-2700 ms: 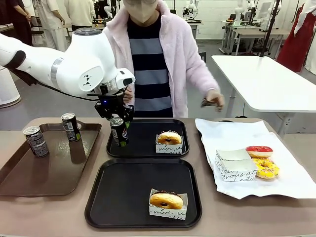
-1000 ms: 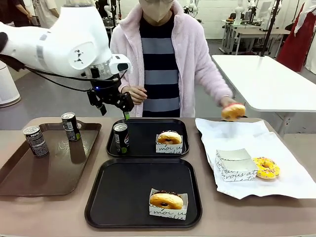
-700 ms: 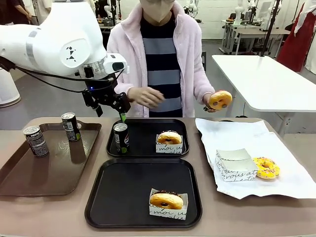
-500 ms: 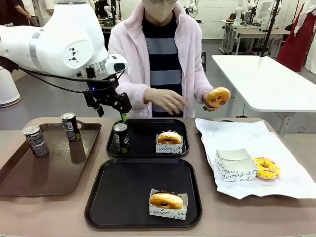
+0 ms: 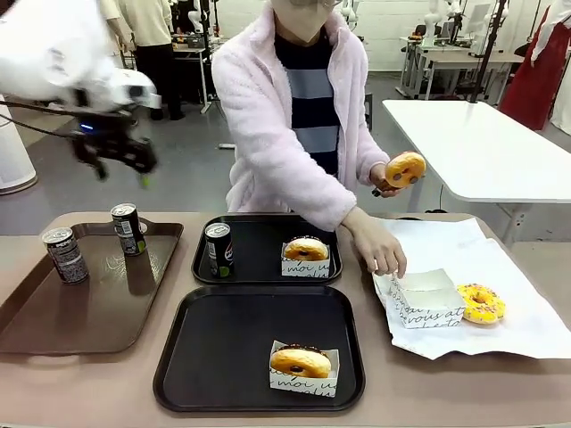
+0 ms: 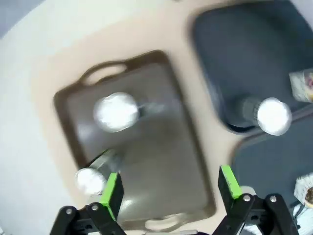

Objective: Set up donuts and drinks on trays.
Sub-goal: Pick up one Pepsi coke from the Handle tray and place it on the Flat Tray without a Pepsi coke.

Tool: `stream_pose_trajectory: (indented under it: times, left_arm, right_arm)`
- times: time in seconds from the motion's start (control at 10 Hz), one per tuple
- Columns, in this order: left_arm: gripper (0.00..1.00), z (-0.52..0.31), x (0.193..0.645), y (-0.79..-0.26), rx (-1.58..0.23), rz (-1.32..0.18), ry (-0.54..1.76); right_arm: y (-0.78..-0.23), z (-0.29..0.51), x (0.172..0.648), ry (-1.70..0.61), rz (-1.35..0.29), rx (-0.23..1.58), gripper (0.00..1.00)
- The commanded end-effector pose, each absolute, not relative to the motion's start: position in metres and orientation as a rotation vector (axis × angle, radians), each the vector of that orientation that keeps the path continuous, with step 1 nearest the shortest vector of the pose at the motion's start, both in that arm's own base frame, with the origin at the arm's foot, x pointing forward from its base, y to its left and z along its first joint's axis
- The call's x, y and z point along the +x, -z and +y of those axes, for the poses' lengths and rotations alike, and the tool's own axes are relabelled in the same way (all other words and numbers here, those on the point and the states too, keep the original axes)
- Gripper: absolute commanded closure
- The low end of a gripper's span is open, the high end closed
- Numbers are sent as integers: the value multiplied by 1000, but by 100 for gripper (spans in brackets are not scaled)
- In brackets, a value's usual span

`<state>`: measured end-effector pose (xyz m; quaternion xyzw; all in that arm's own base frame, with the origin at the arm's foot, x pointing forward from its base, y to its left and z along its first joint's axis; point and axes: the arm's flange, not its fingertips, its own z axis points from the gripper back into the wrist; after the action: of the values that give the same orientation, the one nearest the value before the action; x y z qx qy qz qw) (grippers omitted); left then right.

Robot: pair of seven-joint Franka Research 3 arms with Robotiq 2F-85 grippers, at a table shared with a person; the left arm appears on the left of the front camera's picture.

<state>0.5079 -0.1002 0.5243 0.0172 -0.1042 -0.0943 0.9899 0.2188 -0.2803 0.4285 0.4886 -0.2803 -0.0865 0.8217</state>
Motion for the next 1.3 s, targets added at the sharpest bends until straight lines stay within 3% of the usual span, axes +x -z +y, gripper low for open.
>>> stream_pose_trajectory:
  times: [0.0,0.3,0.4,0.9,1.0,1.2]
  left_arm:
    - [0,-38,523,-542,-11,-171,135]
    - [0,23,537,-542,-48,-160,76]
    - [0,16,529,-547,30,-174,97]
    - [0,17,533,-547,14,-171,100]
    - [0,15,536,-539,-35,-197,194]
    - [0,36,520,-514,-49,-190,138]
  right_arm:
    - [-429,-282,220,172,-624,1054,0]
    - [-429,-282,220,172,-624,1054,0]
    - [-429,-282,220,172,-624,1054,0]
    - [-429,-282,220,172,-624,1054,0]
    - [-429,-282,220,172,-624,1054,0]
    - [-429,-282,220,172,-624,1054,0]
